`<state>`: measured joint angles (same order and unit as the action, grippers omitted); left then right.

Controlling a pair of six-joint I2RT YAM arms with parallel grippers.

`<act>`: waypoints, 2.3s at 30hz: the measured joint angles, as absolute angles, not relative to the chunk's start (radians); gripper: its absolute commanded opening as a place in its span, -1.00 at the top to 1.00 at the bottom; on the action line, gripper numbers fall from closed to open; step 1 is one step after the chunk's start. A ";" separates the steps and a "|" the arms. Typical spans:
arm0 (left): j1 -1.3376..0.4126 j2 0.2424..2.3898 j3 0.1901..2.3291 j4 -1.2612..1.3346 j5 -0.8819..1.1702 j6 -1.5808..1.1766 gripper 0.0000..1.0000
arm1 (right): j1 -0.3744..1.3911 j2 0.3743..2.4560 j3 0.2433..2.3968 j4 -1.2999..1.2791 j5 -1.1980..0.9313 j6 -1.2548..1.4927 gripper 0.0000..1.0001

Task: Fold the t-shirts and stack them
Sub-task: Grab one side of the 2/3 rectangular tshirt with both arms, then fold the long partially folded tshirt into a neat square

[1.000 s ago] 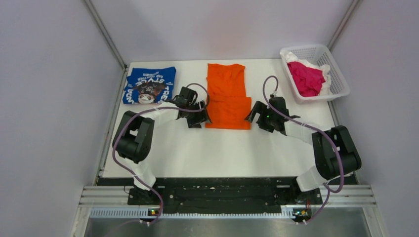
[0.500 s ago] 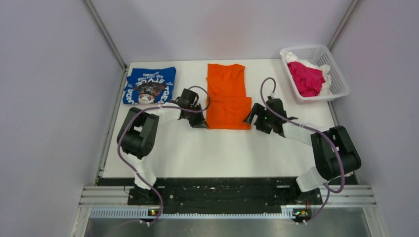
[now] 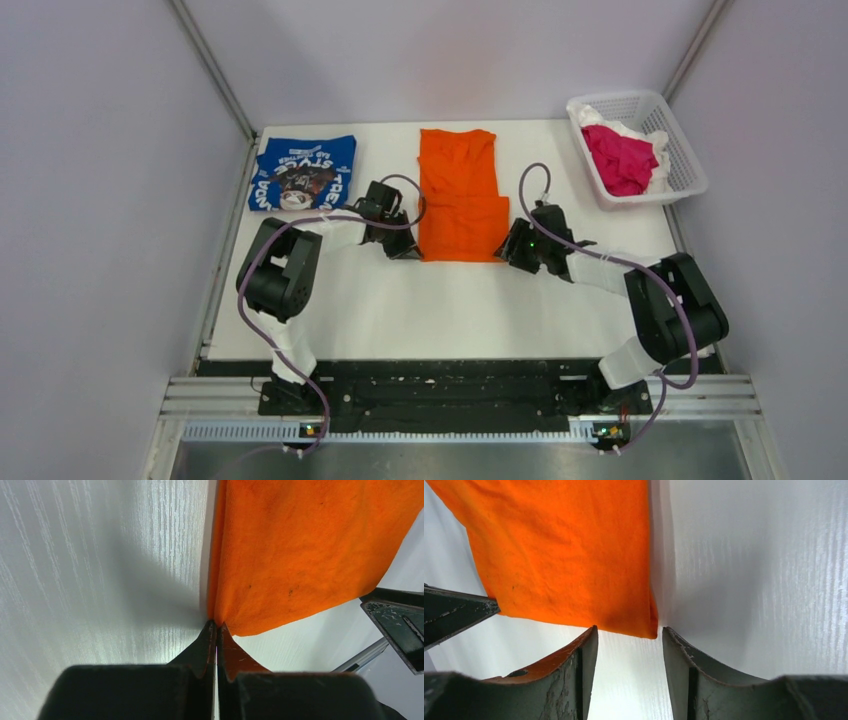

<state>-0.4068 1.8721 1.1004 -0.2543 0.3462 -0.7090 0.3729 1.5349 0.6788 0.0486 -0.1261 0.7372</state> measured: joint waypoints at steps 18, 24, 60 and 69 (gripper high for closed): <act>-0.408 1.845 1.045 -0.190 0.350 -0.721 1.00 | 0.402 1.583 0.663 0.129 -0.049 0.741 1.00; -0.435 1.732 0.921 -0.188 0.311 -0.731 1.00 | 0.464 1.452 0.597 0.046 -0.029 0.722 1.00; -0.594 0.826 0.710 -0.417 -0.095 -0.839 1.00 | 0.389 0.994 0.397 0.374 -0.445 0.799 1.00; -0.539 1.065 0.783 -0.339 -0.104 -0.817 1.00 | 0.356 1.004 0.402 0.377 -0.416 0.805 1.00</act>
